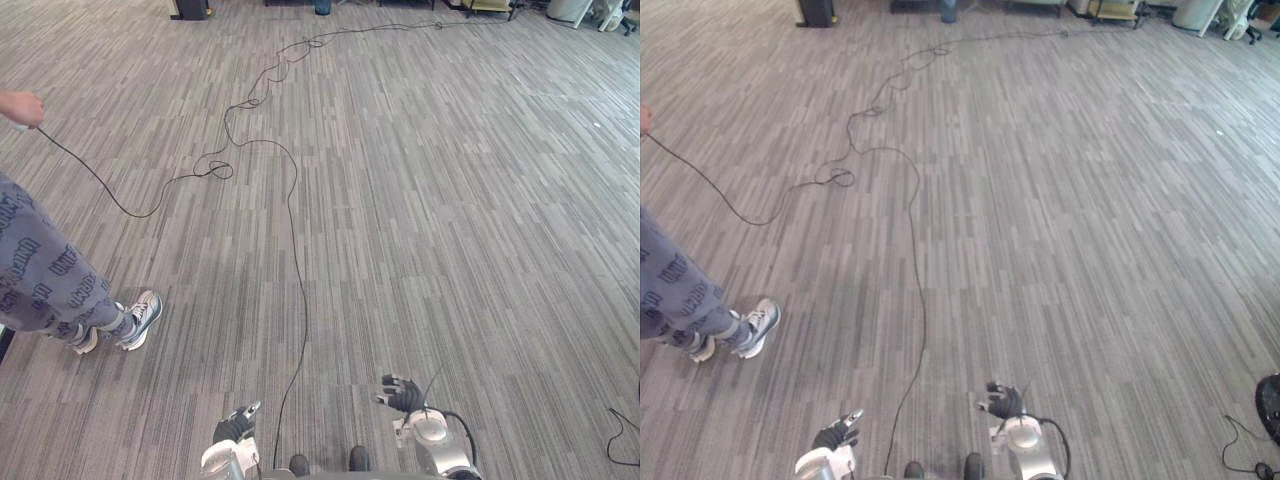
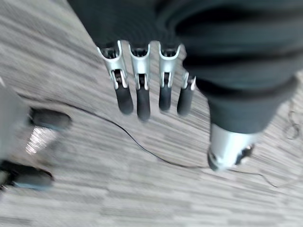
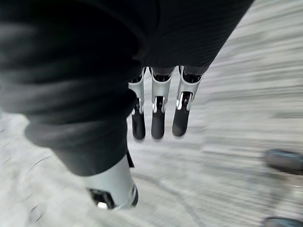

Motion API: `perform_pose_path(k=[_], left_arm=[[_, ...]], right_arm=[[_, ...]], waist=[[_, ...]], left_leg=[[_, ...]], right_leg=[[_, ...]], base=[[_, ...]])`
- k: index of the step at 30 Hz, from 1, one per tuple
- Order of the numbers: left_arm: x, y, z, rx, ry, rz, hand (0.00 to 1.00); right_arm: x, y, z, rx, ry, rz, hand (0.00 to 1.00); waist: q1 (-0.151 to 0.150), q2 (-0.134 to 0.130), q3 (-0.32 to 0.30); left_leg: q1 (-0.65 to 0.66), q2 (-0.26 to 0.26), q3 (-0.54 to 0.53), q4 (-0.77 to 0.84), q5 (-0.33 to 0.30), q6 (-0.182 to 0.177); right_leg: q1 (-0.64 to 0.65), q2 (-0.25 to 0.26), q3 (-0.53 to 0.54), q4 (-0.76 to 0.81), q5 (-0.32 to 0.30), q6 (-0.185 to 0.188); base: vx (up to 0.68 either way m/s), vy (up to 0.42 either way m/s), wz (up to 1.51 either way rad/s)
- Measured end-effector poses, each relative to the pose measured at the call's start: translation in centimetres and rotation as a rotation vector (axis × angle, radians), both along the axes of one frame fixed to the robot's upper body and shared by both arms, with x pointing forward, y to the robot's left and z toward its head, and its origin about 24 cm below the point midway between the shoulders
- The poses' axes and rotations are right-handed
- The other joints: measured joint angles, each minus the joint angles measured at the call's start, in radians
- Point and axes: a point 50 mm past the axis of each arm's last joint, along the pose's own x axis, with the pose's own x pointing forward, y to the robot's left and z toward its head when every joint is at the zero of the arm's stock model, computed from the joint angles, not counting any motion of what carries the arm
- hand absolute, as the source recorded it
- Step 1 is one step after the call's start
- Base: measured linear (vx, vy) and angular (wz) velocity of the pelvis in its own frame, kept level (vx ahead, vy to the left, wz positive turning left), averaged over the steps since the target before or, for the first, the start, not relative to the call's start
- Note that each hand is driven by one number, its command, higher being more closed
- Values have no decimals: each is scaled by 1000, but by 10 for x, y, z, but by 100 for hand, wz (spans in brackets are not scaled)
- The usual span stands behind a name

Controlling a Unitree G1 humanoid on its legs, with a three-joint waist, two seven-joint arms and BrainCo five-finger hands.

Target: Pick up cushions and gather them together orderly.

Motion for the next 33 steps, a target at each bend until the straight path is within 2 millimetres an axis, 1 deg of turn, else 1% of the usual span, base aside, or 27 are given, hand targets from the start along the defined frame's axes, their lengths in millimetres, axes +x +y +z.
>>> perform_pose_path(k=[3, 8, 14, 20, 24, 29, 33], left_arm=[[-9, 2, -3, 1, 37, 9, 0], [-17, 1, -6, -27, 60, 51, 0], [-20, -1, -7, -48, 61, 102, 0], [-20, -1, -8, -43, 68, 84, 0], [-15, -3, -7, -30, 69, 30, 0], [-12, -4, -7, -12, 82, -44, 0], [-10, -4, -7, -13, 80, -49, 0]], right_arm=[[-14, -6, -9, 20, 71, -69, 0], [-32, -16, -15, 75, 108, -235, 0], [-44, -30, -18, 109, 130, -397, 0], [-58, -37, -24, 146, 175, -522, 0], [-59, -38, -26, 177, 189, -574, 0], [-60, -39, -27, 196, 194, -598, 0], [-61, -39, -27, 208, 194, -613, 0]], waist=[[0, 4, 4], [0, 11, 9], [1, 12, 8], [0, 8, -3], [9, 7, -4], [1, 6, -4], [-2, 5, -4]], left_leg=[[5, 3, -1, -7, 0, 0], [25, -1, 4, -49, 23, 4], [26, -3, -13, -65, 34, 3], [13, -11, -64, -65, 39, 9], [9, -17, -75, -65, 41, 11], [15, -22, -82, -59, 42, 11], [11, -22, -101, -59, 42, 11]], right_leg=[[1, 2, 1, 0, -1, 0], [0, 0, 2, 2, -20, 5], [4, -3, -24, 0, -28, 15], [15, -13, -79, -5, -39, 13], [18, -17, -85, -11, -40, 15], [33, -18, -104, -15, -40, 15], [35, -18, -119, -15, -40, 14]], base=[[-85, -33, -2], [-100, -42, -5], [-46, -28, 10], [26, -8, 29], [66, 9, 13], [45, -6, 8], [7, -10, 17]])
